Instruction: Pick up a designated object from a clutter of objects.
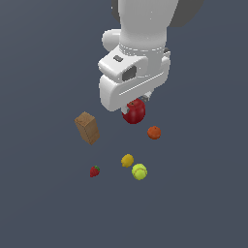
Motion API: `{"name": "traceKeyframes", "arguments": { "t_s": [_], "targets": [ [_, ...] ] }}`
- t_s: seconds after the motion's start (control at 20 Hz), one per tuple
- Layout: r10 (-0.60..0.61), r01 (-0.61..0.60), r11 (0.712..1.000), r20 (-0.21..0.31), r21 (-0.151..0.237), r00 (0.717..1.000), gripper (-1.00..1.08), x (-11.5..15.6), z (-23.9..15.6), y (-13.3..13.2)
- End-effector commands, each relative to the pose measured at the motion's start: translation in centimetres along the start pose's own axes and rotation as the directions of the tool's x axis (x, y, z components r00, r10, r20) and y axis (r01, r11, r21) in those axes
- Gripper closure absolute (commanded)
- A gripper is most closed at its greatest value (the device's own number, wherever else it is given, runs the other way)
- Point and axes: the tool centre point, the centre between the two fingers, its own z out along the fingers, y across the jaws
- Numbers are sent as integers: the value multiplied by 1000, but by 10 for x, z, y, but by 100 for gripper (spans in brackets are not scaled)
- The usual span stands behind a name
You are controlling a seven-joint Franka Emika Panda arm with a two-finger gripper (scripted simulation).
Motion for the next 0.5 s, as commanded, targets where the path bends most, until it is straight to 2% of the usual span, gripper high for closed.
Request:
{"name": "traceKeyframes", "arguments": {
  "t_s": [0.0, 0.45],
  "targets": [
    [0, 0, 1000, 1, 1, 1000, 108, -3, -15, -4],
    [1, -1, 1000, 2, 2, 1000, 108, -5, -34, -9]
  ]
}}
